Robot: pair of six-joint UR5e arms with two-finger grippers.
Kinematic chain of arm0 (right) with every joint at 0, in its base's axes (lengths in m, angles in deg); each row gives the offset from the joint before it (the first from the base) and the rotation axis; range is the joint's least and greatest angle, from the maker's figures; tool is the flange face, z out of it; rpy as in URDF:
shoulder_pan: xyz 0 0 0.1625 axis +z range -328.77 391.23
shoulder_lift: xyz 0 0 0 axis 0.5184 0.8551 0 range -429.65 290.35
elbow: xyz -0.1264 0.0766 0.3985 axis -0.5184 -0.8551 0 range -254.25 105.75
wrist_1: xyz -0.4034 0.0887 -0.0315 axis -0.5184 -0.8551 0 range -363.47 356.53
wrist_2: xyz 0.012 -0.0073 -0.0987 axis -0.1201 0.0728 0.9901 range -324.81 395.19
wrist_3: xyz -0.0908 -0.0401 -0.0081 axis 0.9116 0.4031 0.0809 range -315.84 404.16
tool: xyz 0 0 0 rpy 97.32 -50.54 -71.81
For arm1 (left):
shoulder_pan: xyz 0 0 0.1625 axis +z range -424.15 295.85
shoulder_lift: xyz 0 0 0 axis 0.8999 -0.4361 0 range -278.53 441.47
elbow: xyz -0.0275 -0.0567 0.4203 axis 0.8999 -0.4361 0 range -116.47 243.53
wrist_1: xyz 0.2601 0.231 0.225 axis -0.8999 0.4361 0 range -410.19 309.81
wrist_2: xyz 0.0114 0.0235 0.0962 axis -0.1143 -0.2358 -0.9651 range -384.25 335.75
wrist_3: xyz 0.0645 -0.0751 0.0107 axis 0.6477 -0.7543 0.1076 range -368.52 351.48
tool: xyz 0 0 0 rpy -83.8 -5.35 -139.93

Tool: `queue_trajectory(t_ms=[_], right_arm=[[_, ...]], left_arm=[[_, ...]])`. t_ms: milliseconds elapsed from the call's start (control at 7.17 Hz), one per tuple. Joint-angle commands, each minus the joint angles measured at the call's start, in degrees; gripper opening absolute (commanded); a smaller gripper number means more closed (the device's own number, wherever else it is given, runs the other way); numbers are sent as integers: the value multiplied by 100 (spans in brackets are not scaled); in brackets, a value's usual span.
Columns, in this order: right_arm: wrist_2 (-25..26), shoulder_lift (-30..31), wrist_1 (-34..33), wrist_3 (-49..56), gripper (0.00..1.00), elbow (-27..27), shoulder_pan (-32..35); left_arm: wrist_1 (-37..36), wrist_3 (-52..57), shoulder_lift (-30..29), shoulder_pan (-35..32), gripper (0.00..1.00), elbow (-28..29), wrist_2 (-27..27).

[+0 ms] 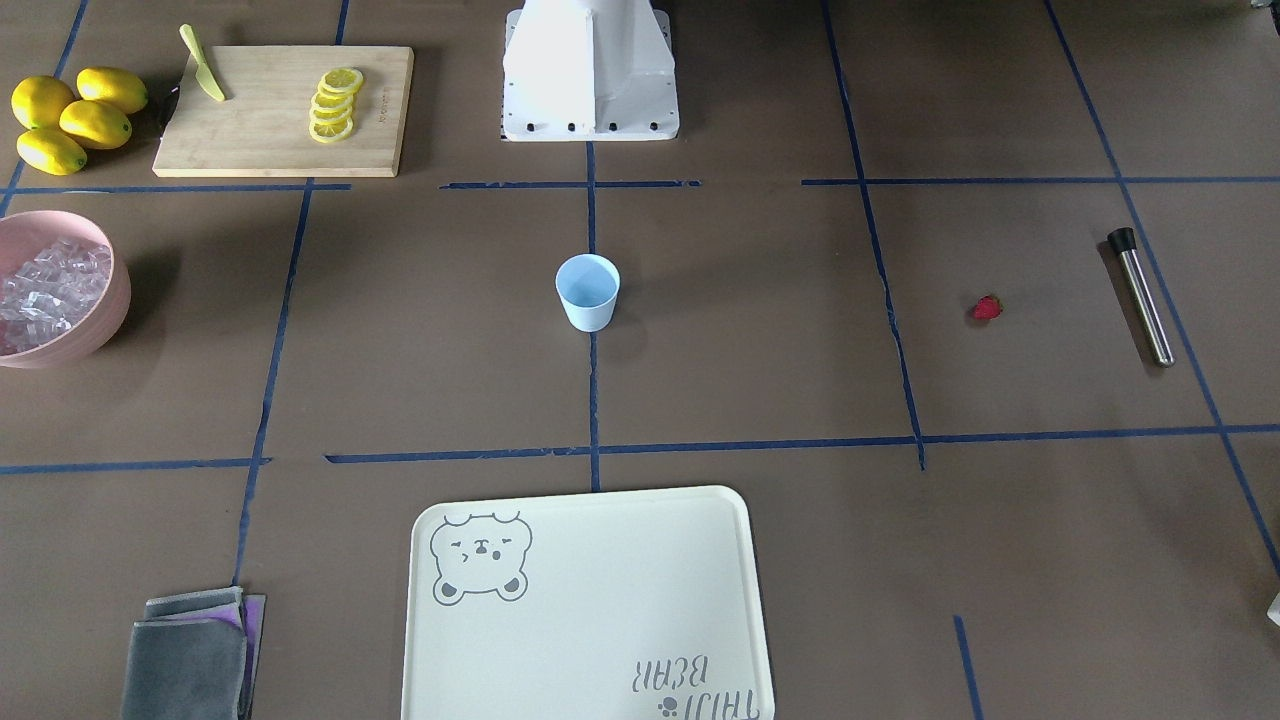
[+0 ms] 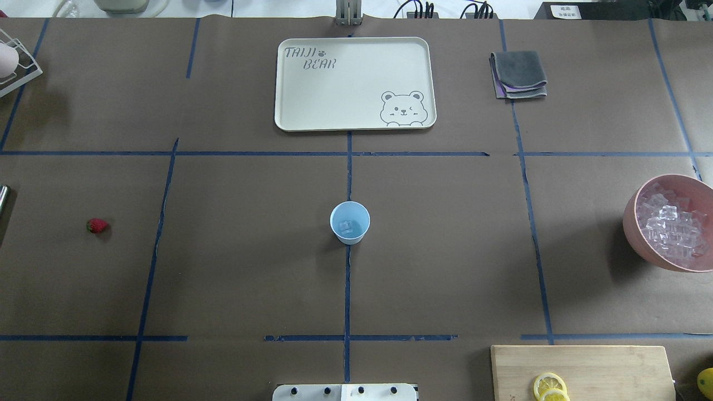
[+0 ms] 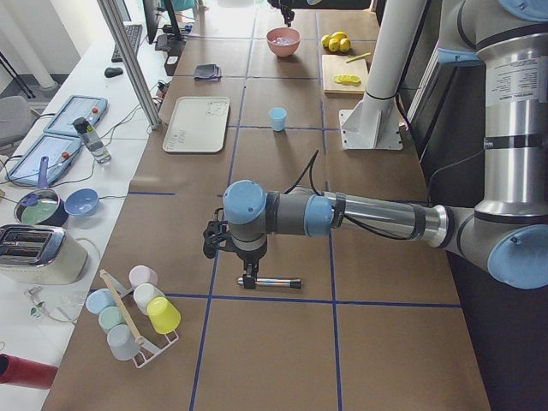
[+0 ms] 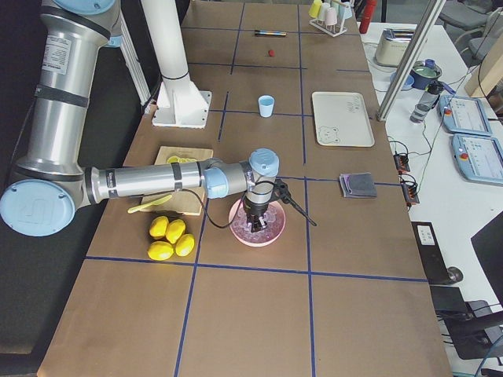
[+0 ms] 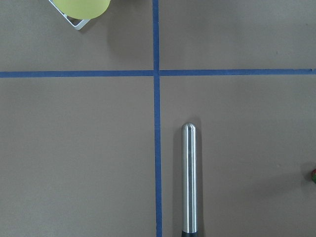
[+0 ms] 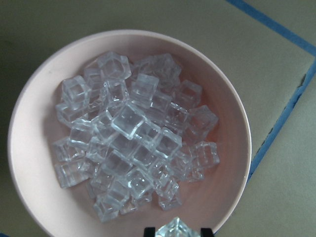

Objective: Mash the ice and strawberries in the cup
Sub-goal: 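Lower the right gripper into the bowl and grasp another ice cube, then carry the second ice cube with the right gripper to the cup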

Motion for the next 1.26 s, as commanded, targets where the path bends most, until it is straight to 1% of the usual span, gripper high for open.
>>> queue_trajectory(t_ms=[0, 279, 419, 558, 698, 837, 977, 1116], right_arm=[[-35, -288, -742, 15, 0, 739, 294], [-411, -1209, -1261, -151, 0, 795, 330], [-448, -1867, -1664, -805, 0, 777, 321], [-474, -2360, -1868, -1473, 0, 768, 208], [-544, -2809, -1879, -2323, 0, 777, -254], [-492, -3257, -1879, -3167, 0, 759, -859], [-335, -3679, -1879, -4002, 0, 698, -1405], [58, -4101, -1879, -4785, 0, 637, -1932]], left_arm=[[0, 0, 9, -2, 100, 17, 120], [9, 0, 0, 7, 100, 43, 147], [9, 0, 9, -2, 100, 87, 173], [9, 0, 0, 7, 100, 105, 174], [9, 0, 0, 7, 100, 122, 174], [9, 0, 0, 7, 100, 131, 174], [9, 0, 0, 7, 100, 140, 174], [9, 0, 0, 7, 100, 149, 165]])
